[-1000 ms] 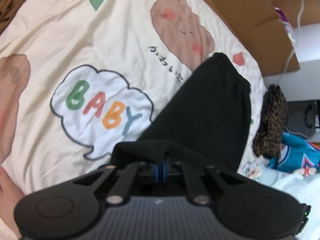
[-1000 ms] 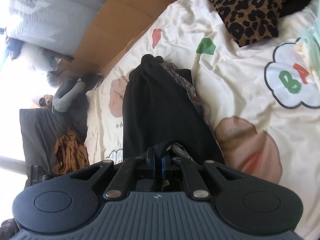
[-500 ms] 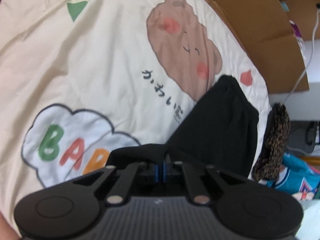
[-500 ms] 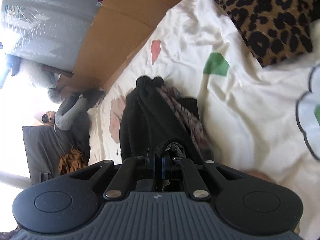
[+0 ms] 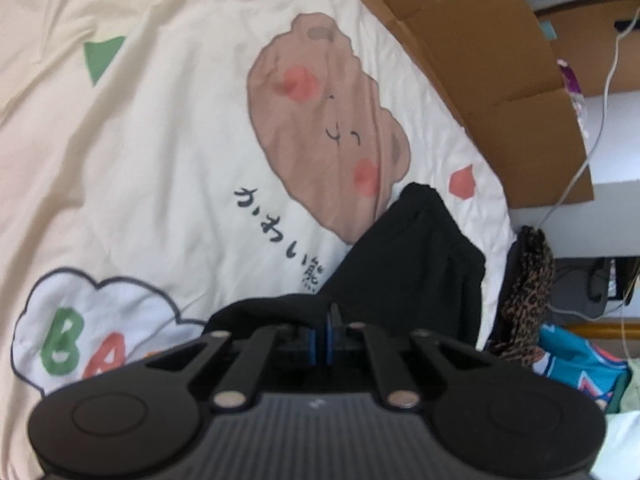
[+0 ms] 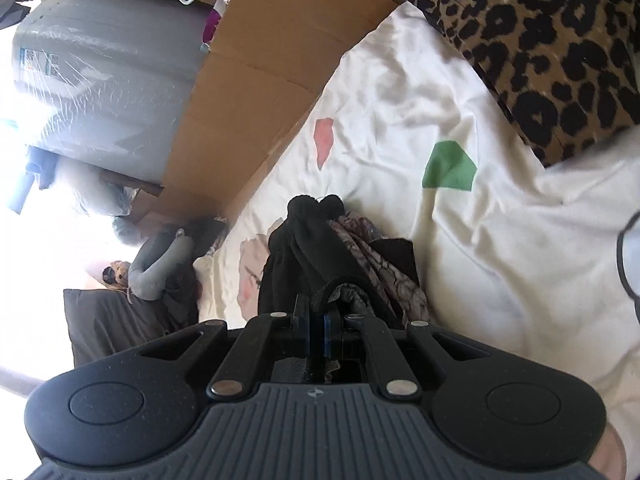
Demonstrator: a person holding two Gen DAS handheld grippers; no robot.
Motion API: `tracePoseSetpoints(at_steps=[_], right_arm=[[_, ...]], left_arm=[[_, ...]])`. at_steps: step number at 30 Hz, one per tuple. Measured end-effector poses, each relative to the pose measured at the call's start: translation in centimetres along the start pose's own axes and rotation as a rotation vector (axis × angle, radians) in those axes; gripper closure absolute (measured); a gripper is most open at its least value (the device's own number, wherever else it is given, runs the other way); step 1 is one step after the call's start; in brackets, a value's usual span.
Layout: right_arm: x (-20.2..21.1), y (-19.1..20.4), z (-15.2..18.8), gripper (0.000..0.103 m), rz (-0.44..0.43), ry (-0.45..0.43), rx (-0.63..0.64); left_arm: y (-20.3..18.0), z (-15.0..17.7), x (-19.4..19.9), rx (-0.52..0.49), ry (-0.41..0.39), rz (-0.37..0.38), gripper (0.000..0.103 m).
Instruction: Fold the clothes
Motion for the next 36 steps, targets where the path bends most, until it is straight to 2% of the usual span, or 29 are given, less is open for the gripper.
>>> tracePoseSetpoints(at_steps=[1,3,4,5,6,7,8,12,13,14,15,16,17,20,25,28,30,31,32,33,35,36], right_arm=[[-0.3,-0.4,-0.1,0.098,0.016,0.001,-0.014],[-0.7,-1.2,-0.3,0.095,0.034,0.002,-0.049],[-0.7,-1.5,-0.2,0.095,0.027,0.003,-0.063],[-0.7,-1.7,-0.1,0.091,0.019,0.004,-0.076],[-0.7,-1.7,0.0,0.081,0.021,0.012,-0.074],[-0.7,-1.6,0.1,0.075,0.024,0.020,-0.069],[-0.7,-1.5,0.1,0.067,0.026,0.025,-0.057],[-0.9,-1.1,0.2,0.066,0.008,0.042,-0.030],[-1.1,-1.0,0.2,0.066,0.014,0.053,-0.025],[-1.3,-1.0,0.3,0.069,0.022,0.064,-0.020],[-1.5,-0.9,0.4,0.080,0.030,0.075,-0.014],[-1.6,-1.0,0.4,0.088,0.026,0.079,-0.024],[-1.6,-1.1,0.5,0.095,0.017,0.073,-0.034],[-1.1,-0.9,0.7,0.097,-0.004,0.039,-0.033],[0.0,-0.6,0.5,0.097,-0.048,-0.022,-0.038],[0.1,-1.1,0.2,0.097,-0.056,-0.037,-0.075],[0.0,-1.5,0.1,0.093,-0.054,-0.040,-0.105],[-0.1,-1.7,0.0,0.093,-0.052,-0.041,-0.120],[-0.1,-1.8,-0.1,0.086,-0.061,-0.040,-0.129],[-0.1,-1.9,-0.3,0.072,-0.071,-0.039,-0.137],[0.2,-1.5,-0.7,0.060,-0.079,-0.051,-0.124],[0.3,-1.2,-0.9,0.060,-0.082,-0.059,-0.114]], left_arm=[[0.1,-0.2,-0.3,0.001,0.006,-0.007,0.097],[0.4,-0.6,-1.0,0.015,0.017,-0.009,0.089],[0.6,-0.7,-1.2,0.020,0.018,-0.002,0.081],[0.7,-0.7,-1.4,0.020,0.016,0.012,0.071],[0.8,-0.7,-1.6,0.017,0.015,0.025,0.066],[0.9,-0.6,-1.7,0.014,0.015,0.036,0.058],[1.0,-0.6,-1.9,0.010,0.018,0.043,0.054],[0.9,-0.3,-2.9,-0.035,0.043,0.022,0.055],[0.8,-0.2,-3.0,-0.047,0.046,0.010,0.061],[0.8,-0.1,-3.2,-0.052,0.047,-0.005,0.072],[0.9,-0.1,-3.3,-0.053,0.049,-0.023,0.079],[0.9,-0.1,-3.2,-0.050,0.043,-0.025,0.093],[1.0,-0.1,-3.0,-0.043,0.031,-0.013,0.095],[0.9,-0.2,-2.2,-0.034,-0.009,0.030,0.095],[-0.8,-0.9,-1.0,-0.091,-0.034,0.103,0.095],[-1.2,-1.6,-1.4,-0.085,-0.014,0.088,0.095],[-1.3,-2.0,-2.0,-0.071,0.008,0.056,0.085],[-1.4,-2.2,-2.1,-0.065,0.013,0.054,0.074],[-1.4,-2.3,-2.0,-0.060,0.011,0.065,0.061],[-1.4,-2.5,-1.9,-0.056,0.006,0.083,0.057],[-1.5,-2.8,-1.5,-0.046,-0.007,0.129,0.053],[-1.6,-3.0,-1.4,-0.044,-0.013,0.141,0.053]])
Point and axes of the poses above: each gripper's, at about its wrist camera, not at the fingertips, and x roughly against the way its jaws point, y to its left, z to its underside, the point moved 1 cm from there along -x, roughly the way its jaws point, and after that the axes turned 15 degrees about y, right-handed, at the moved point
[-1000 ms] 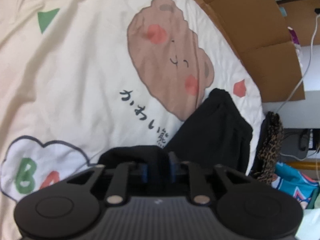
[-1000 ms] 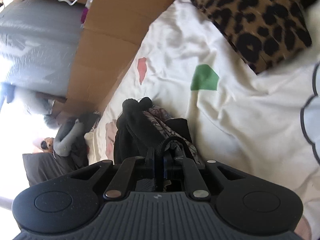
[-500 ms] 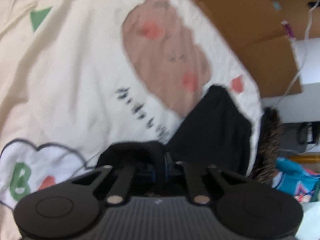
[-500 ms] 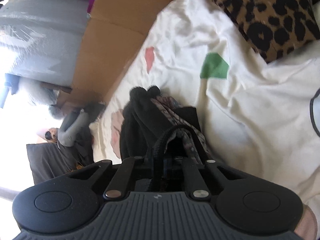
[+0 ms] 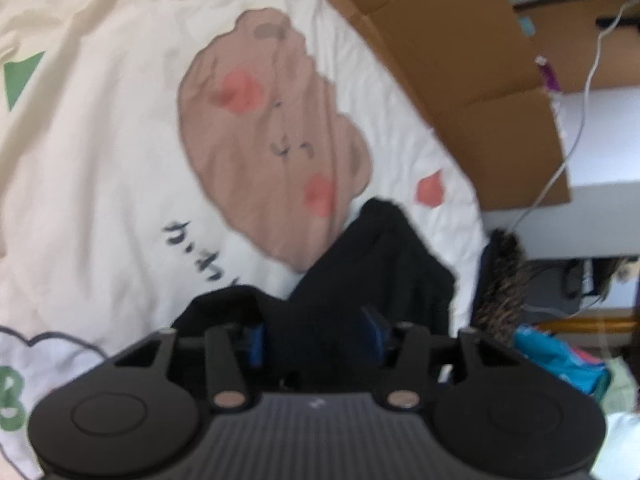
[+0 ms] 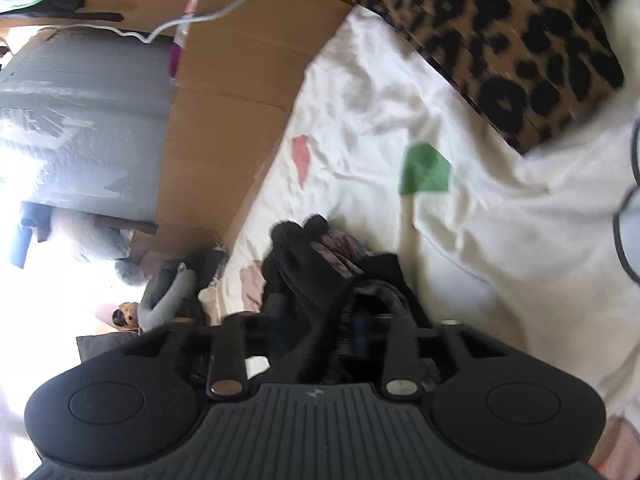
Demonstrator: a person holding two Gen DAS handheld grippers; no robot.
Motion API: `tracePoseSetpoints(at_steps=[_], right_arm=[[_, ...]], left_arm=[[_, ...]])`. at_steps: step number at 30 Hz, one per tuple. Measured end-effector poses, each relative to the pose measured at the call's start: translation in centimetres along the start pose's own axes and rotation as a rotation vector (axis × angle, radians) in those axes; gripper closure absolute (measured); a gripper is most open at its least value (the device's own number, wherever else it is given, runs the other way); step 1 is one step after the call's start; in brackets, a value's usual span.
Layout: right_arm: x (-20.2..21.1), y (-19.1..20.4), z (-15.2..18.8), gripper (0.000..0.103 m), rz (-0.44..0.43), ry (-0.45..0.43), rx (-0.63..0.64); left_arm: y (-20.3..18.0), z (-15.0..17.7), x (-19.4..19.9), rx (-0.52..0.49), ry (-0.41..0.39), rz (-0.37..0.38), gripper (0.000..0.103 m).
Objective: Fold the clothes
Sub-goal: 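Open both tools and release the folded shorts, then grasp the patterned-lined edge of the black shorts with both tools side by side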
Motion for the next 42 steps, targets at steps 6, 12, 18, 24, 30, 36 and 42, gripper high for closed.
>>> tracePoseSetpoints(at_steps=[6,12,18,24,30,36,42], right_arm=[[0.0,1.0,-1.6,0.060,0.027,-0.026,0.029],[0.8,1.9,-2.3,0.059,0.055,-0.075,0.072],[0.8,1.8,-1.9,0.059,0.187,-0.088,0.135],[-0.3,2.4,-1.4,0.059,0.344,-0.058,0.258],[-1.2,2.6,-1.1,0.059,0.423,-0.038,0.326],[-1.0,2.8,-0.9,0.060,0.459,-0.045,0.362],[-1.5,1.8,-1.4,0.060,0.388,-0.030,0.275]], left_arm=[[-0.2,-1.5,1.4,0.012,-0.075,0.004,0.051],[-1.0,-2.0,2.2,-0.039,-0.106,-0.070,0.050],[-1.3,-1.7,2.9,-0.139,-0.139,-0.232,0.050],[-1.0,-0.6,1.1,-0.321,-0.026,-0.443,0.051],[-0.9,0.3,-0.4,-0.400,0.014,-0.481,0.051],[-0.6,0.8,0.2,-0.452,0.040,-0.476,0.045],[-0.5,2.1,-1.2,-0.549,0.082,-0.563,0.046]])
Point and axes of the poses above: each gripper's, at about its wrist camera, not at the fingertips, and x roughly against the way its jaws point, y to its left, z to its underside, the point moved 1 cm from there along -x, roughly the way its jaws point, and after that the axes turned 15 degrees about y, right-handed, at the moved point
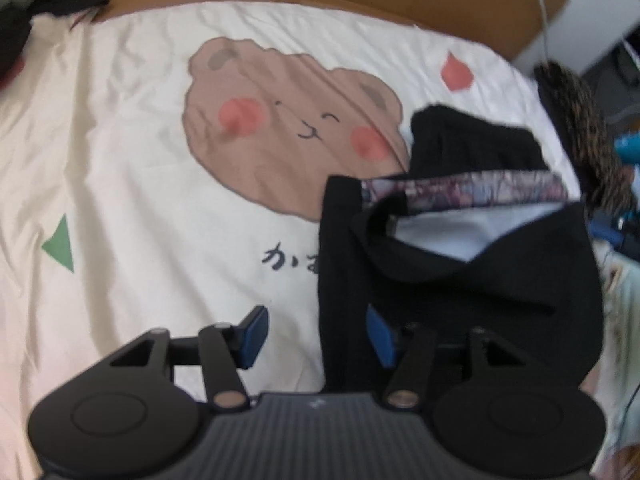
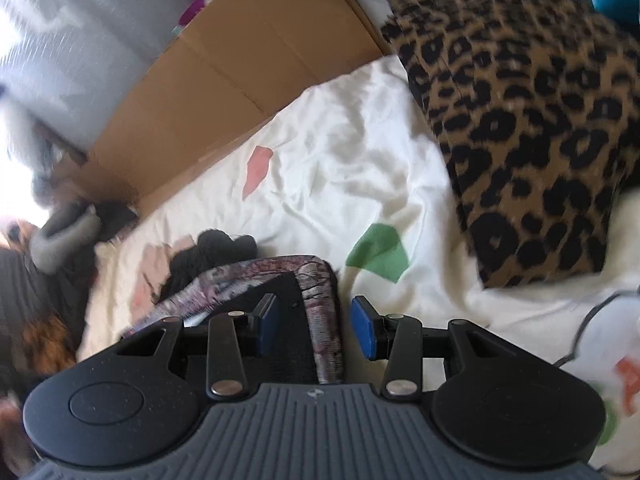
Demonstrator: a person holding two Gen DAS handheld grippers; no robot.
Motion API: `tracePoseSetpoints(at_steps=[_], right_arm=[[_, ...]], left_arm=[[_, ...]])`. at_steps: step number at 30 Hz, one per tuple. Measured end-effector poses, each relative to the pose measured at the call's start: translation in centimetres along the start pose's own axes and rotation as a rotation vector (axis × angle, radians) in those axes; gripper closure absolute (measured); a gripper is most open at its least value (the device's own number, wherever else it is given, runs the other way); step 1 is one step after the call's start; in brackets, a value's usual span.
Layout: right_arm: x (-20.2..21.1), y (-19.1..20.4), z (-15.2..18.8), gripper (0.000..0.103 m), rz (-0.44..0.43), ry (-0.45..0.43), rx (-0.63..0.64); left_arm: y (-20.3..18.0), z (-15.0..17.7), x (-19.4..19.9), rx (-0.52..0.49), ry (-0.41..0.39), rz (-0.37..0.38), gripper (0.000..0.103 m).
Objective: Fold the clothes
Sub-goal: 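Grasp the patterned-lined edge of the black shorts with both tools side by side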
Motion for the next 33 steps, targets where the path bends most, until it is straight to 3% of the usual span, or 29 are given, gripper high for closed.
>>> tracePoseSetpoints(at_steps=[5,8,12,18,22,24,25,33], right_arm=[[-1.6,0.8,-0.2,0.063,0.024,0.028,0.031],[-1.6,0.6,-0.4,0.080,-0.014,0.023,-0.016],[-1.4,0.9,-0.7,0.099,-0.012,0.010,0.006],[-1.1,0.9,-0.7,0.099,0.003,-0.015,0.021],[-0.9,0.8,-0.6,0.100,0.009,-0.025,0.026],[-0.9,0.8,-0.6,0.100,0.018,-0.025,0.031],[-0.9,0.8,-0.6,0.100,0.021,-0.026,0.031],[0.7,0.9,0.0,0.100,0.002,-0.068,-0.009]], left_arm=[[-2.7,-0.8,-1.0,-0.061,-0.033,-0.056,0.046],[-3.9,-1.8,-1.4,-0.093,-0.057,-0.101,0.047],[-4.2,-3.3,-1.0,-0.088,-0.109,-0.096,0.047],[-4.6,-4.1,-0.7,-0.074,-0.139,-0.039,0.048],[-4.7,-3.8,-1.4,-0.084,-0.135,-0.045,0.060],[-4.2,-3.6,-1.4,-0.051,-0.141,-0.007,0.084],[-3.8,-3.4,-1.3,-0.036,-0.145,0.013,0.100],[-1.0,-1.8,1.1,0.032,-0.214,0.050,0.101]])
Point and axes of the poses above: each gripper's, at about its wrist camera, not at the fingertips, and x roughly against the way its jaws point, y to its left, z to its underside, the point moved 1 cm from there along -x, roughly the way its jaws point, and after that the axes turned 15 degrees about y, right-handed, at the moved point
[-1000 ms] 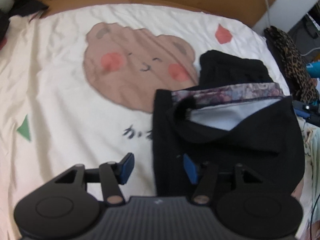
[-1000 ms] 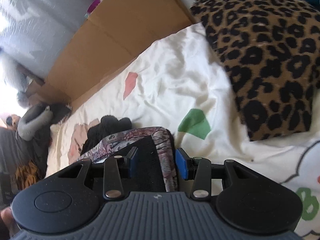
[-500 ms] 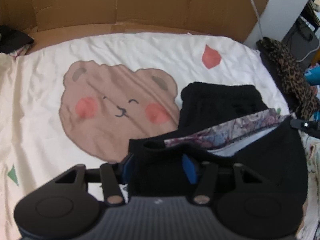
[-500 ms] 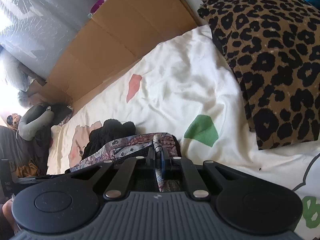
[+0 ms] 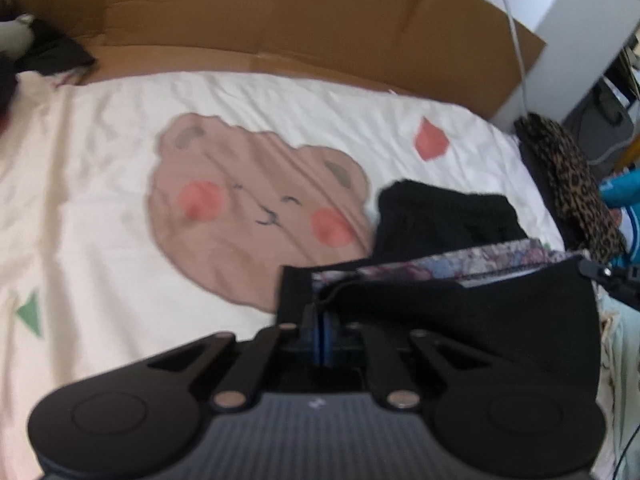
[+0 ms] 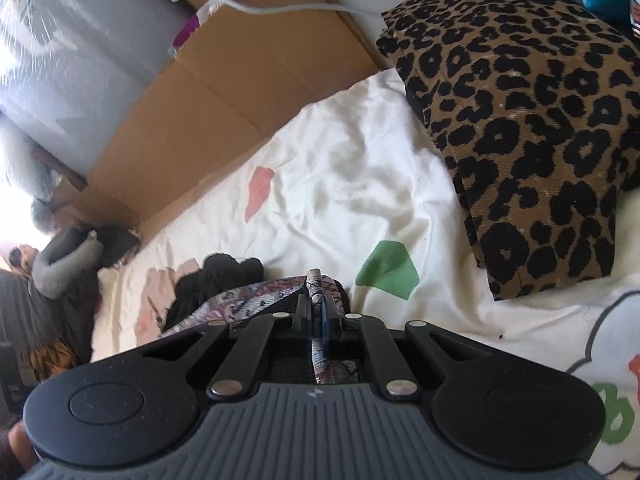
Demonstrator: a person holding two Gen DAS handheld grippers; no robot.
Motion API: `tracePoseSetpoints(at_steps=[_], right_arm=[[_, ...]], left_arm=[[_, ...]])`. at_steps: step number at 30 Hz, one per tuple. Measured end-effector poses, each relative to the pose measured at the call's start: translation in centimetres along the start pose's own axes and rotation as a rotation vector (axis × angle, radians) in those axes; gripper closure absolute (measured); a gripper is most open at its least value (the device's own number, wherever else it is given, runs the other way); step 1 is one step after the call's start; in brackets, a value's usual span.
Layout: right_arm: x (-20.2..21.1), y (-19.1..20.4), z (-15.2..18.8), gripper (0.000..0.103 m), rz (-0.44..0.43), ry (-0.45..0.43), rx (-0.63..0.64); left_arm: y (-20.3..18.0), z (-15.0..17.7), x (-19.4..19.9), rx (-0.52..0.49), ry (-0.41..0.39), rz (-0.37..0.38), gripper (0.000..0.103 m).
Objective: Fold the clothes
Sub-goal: 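Grasp the patterned-lined edge of the black shorts with both tools side by side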
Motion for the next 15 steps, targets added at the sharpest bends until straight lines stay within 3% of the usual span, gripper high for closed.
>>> tracePoseSetpoints(at_steps=[7,15], right_arm=[[0.4,1.4,-0.9,0.100,-0.013,-0.019,0.027],[-1.7,1.2,-2.2,0.100,0.054,0.020,-0.001]], left_arm=[[1.0,-0.4,0.4,0.027,-0.004,-0.002,0.101],[1.1,-2.1,-2.3,0.051,0.056,-0.048,0.101]])
Point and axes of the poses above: each gripper's, at about its wrist camera, not at the fingertips, and x roughly against the way its jaws point, y to its left, z to its underside, the point moved 1 cm from there along -x, roughly the way its jaws point, and after that the axes turned 15 degrees about y, right-handed, at the moved point
